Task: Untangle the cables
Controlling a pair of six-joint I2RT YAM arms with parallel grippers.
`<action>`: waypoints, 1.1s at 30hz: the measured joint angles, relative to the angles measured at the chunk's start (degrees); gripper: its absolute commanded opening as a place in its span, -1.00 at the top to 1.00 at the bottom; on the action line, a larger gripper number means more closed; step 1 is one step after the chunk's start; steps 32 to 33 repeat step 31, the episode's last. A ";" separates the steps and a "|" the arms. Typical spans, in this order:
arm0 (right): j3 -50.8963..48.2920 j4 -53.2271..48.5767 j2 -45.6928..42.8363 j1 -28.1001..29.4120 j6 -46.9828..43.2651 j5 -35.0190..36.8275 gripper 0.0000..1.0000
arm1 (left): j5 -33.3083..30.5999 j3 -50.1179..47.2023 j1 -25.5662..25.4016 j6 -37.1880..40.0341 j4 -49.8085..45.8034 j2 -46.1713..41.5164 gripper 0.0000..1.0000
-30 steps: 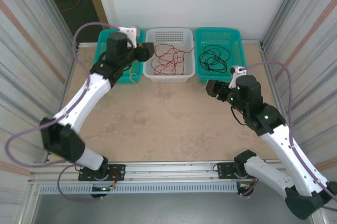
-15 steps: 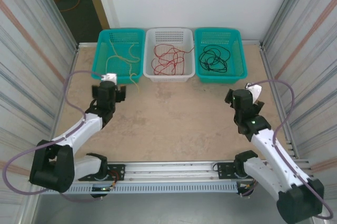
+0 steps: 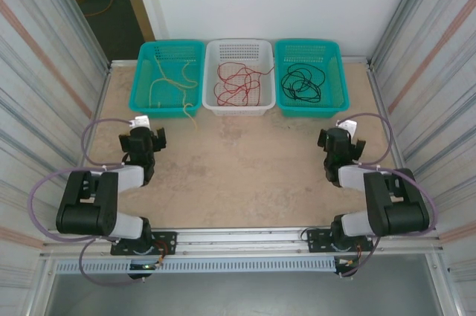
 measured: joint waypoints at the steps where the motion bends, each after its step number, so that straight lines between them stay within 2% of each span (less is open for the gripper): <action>1: 0.00 2.86 1.70 -0.98 -0.57 -2.54 -0.98 | 1.44 0.00 0.15 0.28 1.66 0.72 -0.97; 3: 0.02 7.50 5.42 -2.93 -1.99 -7.82 -0.98 | 4.85 0.09 0.15 0.90 4.11 2.25 -0.97; 5: 0.07 8.04 6.60 -4.15 -2.47 -12.22 -0.98 | 7.15 0.50 0.22 1.40 6.91 5.16 -0.97; 9: 1.46 8.28 6.67 -6.10 -2.43 -16.76 -0.98 | 10.56 0.31 1.31 1.44 7.76 6.19 -0.97; 33: 3.45 7.45 7.04 -7.17 -2.45 -22.73 -0.98 | 11.41 0.31 0.66 1.51 8.68 6.10 -0.97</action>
